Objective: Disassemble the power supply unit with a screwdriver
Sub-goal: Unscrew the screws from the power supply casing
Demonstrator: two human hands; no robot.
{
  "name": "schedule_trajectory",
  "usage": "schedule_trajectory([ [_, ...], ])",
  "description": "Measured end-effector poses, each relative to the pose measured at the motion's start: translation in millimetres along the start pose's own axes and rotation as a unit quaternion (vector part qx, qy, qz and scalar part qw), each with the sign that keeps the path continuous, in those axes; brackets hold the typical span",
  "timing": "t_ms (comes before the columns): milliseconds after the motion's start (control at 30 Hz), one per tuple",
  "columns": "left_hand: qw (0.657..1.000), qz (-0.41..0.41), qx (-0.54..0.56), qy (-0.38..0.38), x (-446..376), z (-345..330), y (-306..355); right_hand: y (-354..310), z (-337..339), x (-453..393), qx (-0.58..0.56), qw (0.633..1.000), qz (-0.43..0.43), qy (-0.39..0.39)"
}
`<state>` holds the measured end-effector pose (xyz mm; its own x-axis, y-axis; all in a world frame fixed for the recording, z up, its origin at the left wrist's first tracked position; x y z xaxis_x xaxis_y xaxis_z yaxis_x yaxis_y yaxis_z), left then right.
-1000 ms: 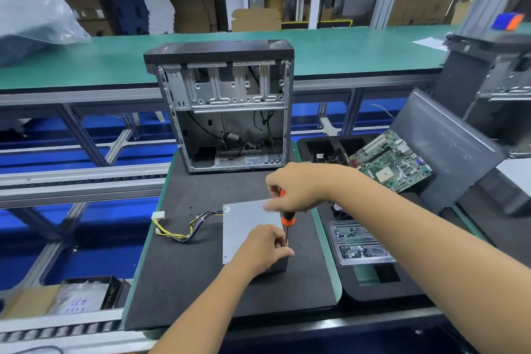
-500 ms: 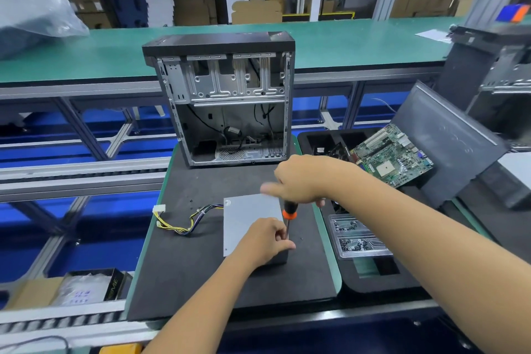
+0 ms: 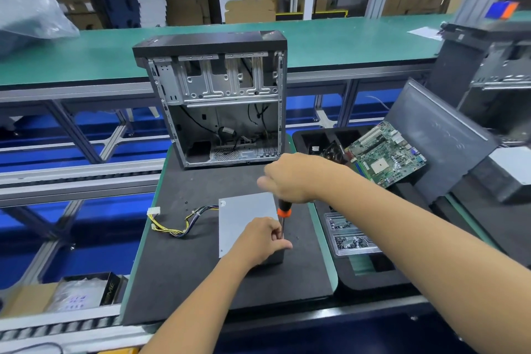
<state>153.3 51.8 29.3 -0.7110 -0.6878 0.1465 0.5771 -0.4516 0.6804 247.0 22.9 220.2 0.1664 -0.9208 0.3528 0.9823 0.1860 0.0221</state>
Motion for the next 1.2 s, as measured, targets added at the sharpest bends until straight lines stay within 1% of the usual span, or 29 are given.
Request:
schedule_trajectory([
  [33,1.000,-0.003,0.004,0.000,0,0,0,0,0,-2,0.026,1.000,-0.005,0.003],
  [67,1.000,-0.004,0.006,0.000,0,0,0,1,0,-2,0.025,1.000,-0.009,-0.001],
  [167,1.000,-0.008,0.002,0.002,1,0,0,6,1,-1,-0.061,0.998,0.021,-0.022],
  [333,1.000,-0.009,-0.001,-0.003,-1,0,0,7,4,5,-0.135,0.988,0.061,-0.049],
  [400,1.000,-0.008,-0.003,-0.006,-2,-1,-1,6,-1,3,-0.124,0.990,0.057,-0.039],
  [500,1.000,-0.009,-0.004,-0.005,-3,-1,-1,9,-1,0,-0.057,0.998,-0.013,-0.020],
  [533,1.000,-0.010,-0.006,-0.004,-3,-1,-1,10,-1,-1,-0.047,0.998,-0.024,-0.018],
  [567,1.000,-0.010,-0.008,-0.004,-3,0,-1,9,0,-2,-0.048,0.999,-0.015,-0.021],
  [700,1.000,-0.010,-0.015,-0.007,-2,0,0,7,3,2,-0.091,0.993,0.068,-0.034],
  [867,1.000,-0.007,-0.003,-0.011,-2,2,1,9,4,4,-0.108,0.990,0.089,-0.029],
  [967,1.000,-0.004,0.006,-0.021,-2,0,-1,9,0,1,-0.106,0.991,0.071,-0.034],
  [1067,0.999,0.004,0.017,-0.027,-2,-2,-3,9,-5,-2,-0.080,0.996,0.006,-0.042],
  [1133,1.000,0.001,0.012,-0.023,-3,-1,-2,10,-4,-5,-0.107,0.992,-0.027,-0.055],
  [1200,1.000,0.000,0.003,-0.022,-2,-1,-1,10,-4,-6,-0.141,0.988,-0.030,-0.057],
])
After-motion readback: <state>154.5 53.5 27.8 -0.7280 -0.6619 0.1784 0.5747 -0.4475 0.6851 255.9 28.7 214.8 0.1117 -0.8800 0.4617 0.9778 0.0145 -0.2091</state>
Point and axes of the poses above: each hand's wrist, its own x-axis away from the middle knuckle, its own z-axis out of the back of the hand, y = z × x, the point moved 3 cm from there along -x, towards the middle knuckle, and after that the axes turned 5 degrees about -y, right-handed, at the moved point
